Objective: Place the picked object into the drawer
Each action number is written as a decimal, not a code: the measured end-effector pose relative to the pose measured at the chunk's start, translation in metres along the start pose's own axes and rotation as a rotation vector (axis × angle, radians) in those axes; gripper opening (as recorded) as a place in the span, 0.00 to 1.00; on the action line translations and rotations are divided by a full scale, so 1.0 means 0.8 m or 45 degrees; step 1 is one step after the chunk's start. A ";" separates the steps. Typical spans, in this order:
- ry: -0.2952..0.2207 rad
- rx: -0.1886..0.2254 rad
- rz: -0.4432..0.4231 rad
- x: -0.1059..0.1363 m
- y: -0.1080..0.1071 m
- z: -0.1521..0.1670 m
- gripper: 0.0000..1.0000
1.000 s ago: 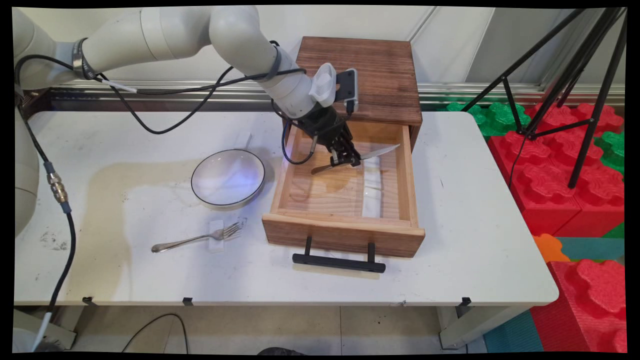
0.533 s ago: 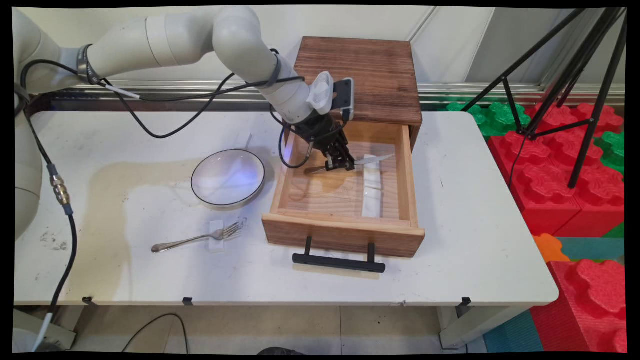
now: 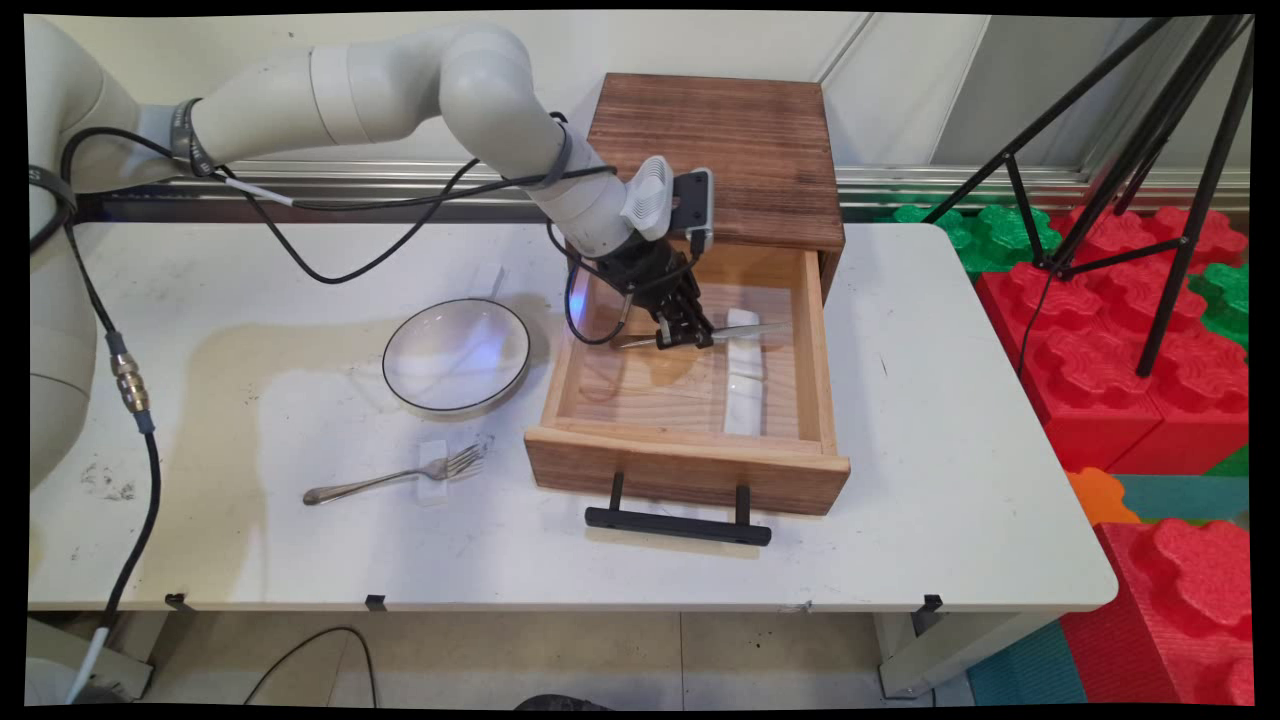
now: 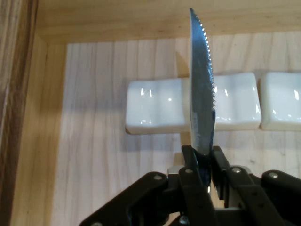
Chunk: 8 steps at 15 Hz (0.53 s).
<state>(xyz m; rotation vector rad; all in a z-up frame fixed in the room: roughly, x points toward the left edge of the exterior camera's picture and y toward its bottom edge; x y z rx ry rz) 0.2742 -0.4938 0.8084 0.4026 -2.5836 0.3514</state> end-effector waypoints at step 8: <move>0.021 0.010 -0.018 0.004 -0.001 0.011 1.00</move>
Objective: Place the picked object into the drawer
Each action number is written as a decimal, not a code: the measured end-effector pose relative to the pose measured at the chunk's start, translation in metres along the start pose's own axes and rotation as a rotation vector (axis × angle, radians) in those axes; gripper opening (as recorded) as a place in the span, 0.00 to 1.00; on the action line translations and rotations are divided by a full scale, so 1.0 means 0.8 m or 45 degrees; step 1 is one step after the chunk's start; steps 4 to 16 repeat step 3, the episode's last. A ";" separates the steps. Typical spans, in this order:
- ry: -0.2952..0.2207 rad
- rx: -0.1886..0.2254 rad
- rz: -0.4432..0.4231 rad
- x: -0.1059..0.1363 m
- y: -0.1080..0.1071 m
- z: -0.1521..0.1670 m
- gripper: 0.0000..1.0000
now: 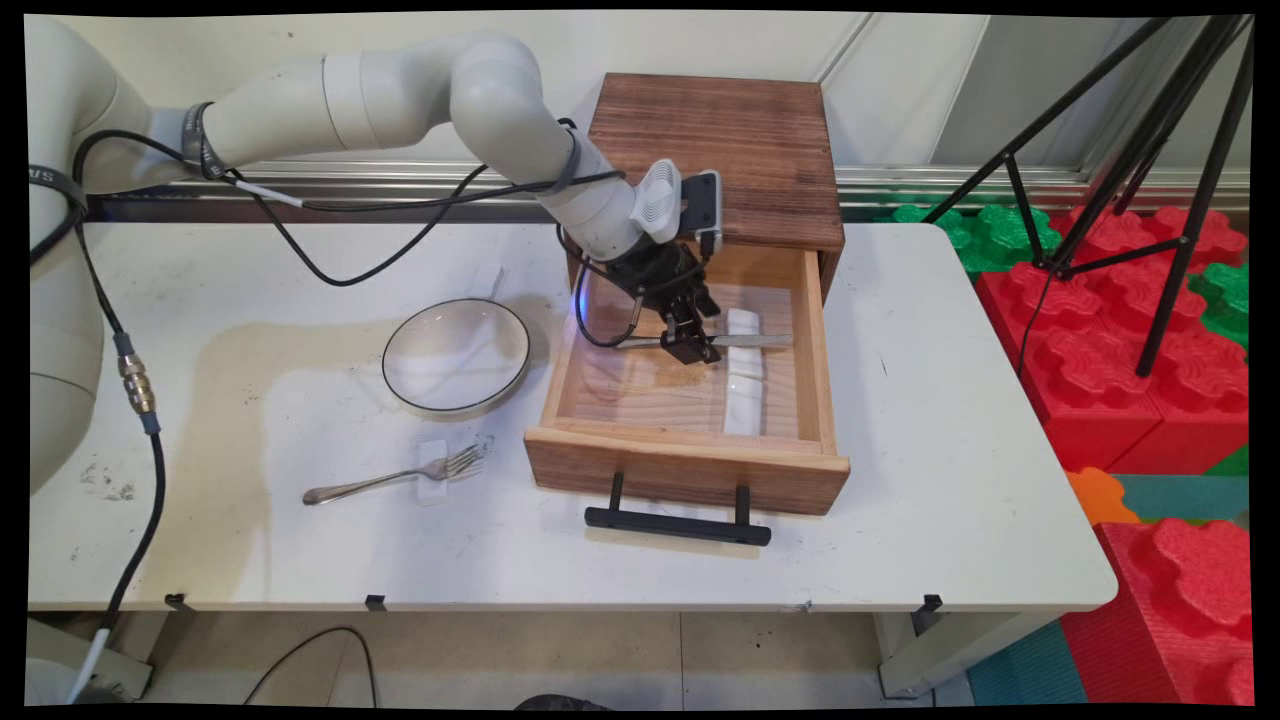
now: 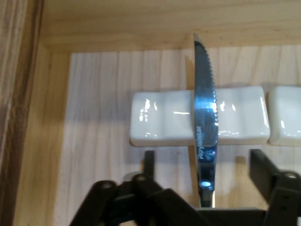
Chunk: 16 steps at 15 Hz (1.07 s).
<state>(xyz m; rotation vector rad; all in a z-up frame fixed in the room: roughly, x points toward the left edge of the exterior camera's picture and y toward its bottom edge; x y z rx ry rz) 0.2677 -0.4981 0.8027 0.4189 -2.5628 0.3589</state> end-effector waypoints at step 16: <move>0.007 0.017 -0.009 0.000 -0.002 0.000 1.00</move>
